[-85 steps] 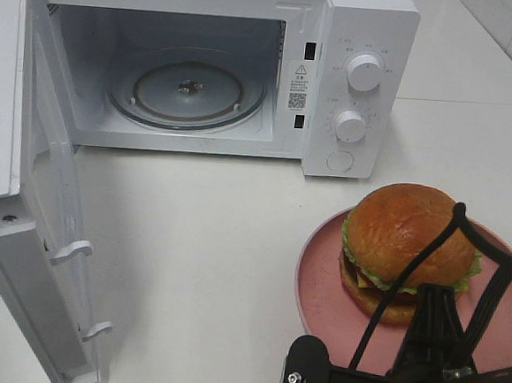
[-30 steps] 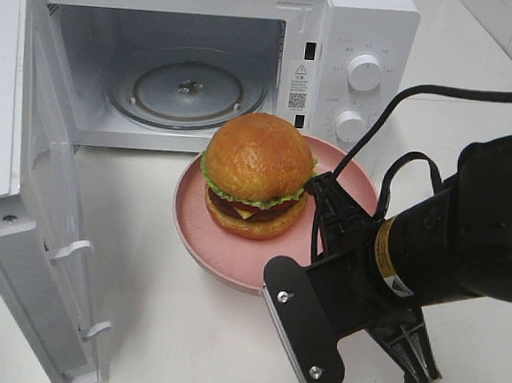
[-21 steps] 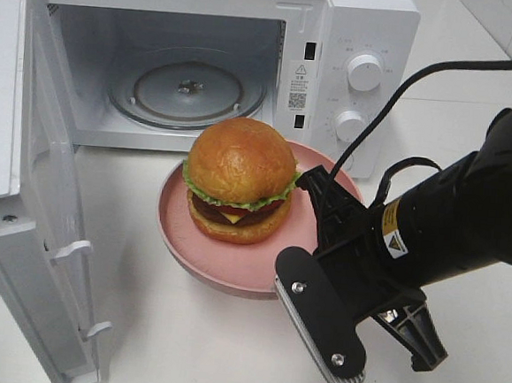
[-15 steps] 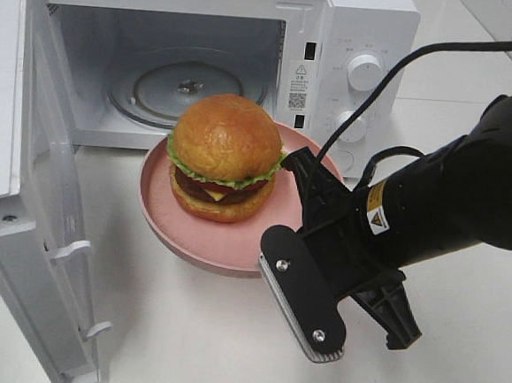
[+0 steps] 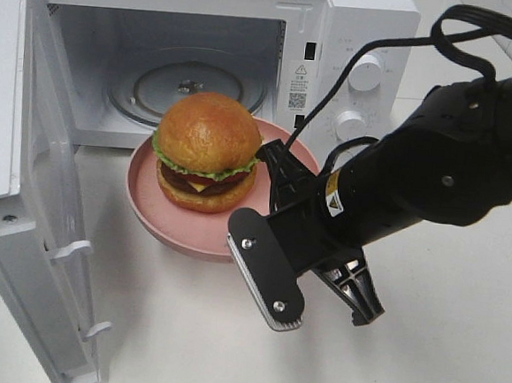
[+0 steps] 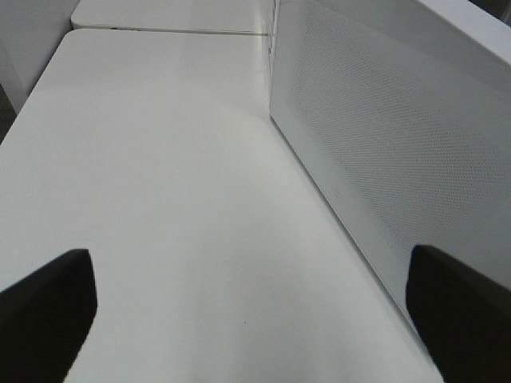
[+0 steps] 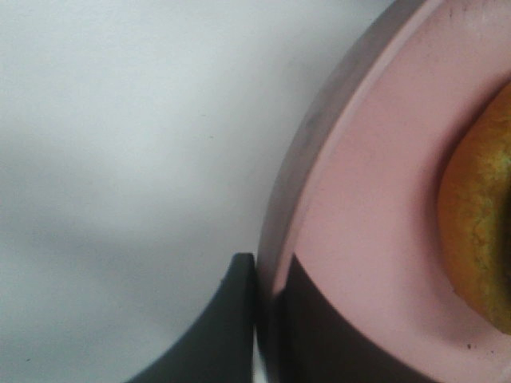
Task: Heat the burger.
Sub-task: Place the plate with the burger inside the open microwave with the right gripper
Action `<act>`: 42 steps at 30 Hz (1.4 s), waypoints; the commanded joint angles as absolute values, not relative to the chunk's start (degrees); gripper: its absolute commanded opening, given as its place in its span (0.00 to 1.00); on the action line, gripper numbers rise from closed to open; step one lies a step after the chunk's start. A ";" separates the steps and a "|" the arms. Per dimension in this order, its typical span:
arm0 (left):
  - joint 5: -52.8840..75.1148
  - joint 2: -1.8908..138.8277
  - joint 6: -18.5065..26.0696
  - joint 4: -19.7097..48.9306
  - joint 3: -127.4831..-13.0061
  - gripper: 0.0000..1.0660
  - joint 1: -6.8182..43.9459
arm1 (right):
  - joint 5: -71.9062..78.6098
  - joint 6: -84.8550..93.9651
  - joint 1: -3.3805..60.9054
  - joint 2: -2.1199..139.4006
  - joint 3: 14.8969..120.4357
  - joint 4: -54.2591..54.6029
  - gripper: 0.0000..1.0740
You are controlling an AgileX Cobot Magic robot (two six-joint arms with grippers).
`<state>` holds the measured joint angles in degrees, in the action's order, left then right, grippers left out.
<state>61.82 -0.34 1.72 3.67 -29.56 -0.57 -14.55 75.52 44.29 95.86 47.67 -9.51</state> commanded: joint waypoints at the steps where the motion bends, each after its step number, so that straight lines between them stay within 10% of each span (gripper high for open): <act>1: 61.31 -1.32 1.60 3.90 -29.62 0.92 -0.29 | -11.80 73.85 43.95 96.77 51.05 -10.26 0.00; 42: 61.31 -1.32 1.60 3.90 -29.62 0.92 -0.29 | -21.20 63.14 43.32 115.45 81.36 -17.65 0.00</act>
<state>61.82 -0.34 1.72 3.67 -29.56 -0.57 -23.72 63.54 43.49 116.20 80.10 -16.44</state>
